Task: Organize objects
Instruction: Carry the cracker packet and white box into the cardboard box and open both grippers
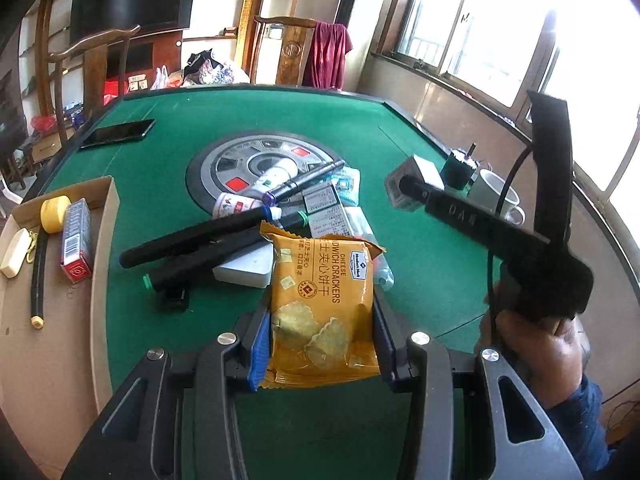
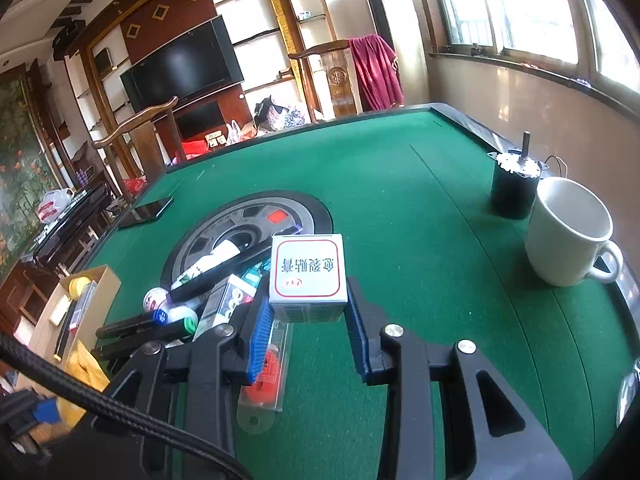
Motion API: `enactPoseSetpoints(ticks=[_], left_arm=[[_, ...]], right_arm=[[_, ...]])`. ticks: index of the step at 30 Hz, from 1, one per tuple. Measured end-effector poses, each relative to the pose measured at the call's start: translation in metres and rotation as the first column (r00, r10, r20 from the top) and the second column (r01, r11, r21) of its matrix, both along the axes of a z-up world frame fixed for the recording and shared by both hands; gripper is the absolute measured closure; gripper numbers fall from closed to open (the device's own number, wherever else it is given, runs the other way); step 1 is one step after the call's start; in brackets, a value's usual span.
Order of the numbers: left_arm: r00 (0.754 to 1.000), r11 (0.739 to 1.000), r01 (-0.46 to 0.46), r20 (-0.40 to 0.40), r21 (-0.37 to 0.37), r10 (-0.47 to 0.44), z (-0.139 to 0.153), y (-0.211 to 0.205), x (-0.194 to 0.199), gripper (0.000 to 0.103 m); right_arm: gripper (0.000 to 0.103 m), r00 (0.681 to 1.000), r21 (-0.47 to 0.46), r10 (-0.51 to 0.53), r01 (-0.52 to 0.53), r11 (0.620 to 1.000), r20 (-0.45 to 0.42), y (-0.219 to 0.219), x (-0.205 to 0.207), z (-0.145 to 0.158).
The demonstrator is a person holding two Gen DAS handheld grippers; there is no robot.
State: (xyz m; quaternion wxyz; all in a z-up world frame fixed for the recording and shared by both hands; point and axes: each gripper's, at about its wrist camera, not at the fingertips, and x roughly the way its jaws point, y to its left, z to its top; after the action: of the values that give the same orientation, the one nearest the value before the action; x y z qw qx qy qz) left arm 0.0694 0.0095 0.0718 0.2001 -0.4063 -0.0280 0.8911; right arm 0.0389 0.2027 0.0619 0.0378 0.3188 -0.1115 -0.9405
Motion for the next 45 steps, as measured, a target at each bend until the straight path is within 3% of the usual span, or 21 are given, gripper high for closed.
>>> enactPoseSetpoints(ticks=[9,19,34,45], left_arm=[[0.999,0.999,-0.026,-0.018,0.048,0.027,0.011,-0.025,0.005,0.065],[0.997,0.993,-0.064,-0.033,0.102,0.068,0.019,-0.06,0.006,0.065],[0.981,0.968,-0.178,-0.043,0.18,0.188,0.019,-0.139,0.006,0.065],[0.961,0.936,-0.266,-0.017,0.23,0.277,-0.003,-0.207,0.009,0.065]], right_arm=[[0.072,1.0,0.041,0.014,-0.014,0.999,0.007,-0.011,0.005,-0.004],[0.072,0.999,-0.001,0.045,-0.045,0.999,0.002,-0.028,0.02,0.003],[0.071,0.961,0.064,0.275,-0.275,0.959,0.002,-0.136,0.04,0.031],[0.071,0.918,0.106,0.394,-0.396,0.912,0.038,-0.211,0.04,0.036]])
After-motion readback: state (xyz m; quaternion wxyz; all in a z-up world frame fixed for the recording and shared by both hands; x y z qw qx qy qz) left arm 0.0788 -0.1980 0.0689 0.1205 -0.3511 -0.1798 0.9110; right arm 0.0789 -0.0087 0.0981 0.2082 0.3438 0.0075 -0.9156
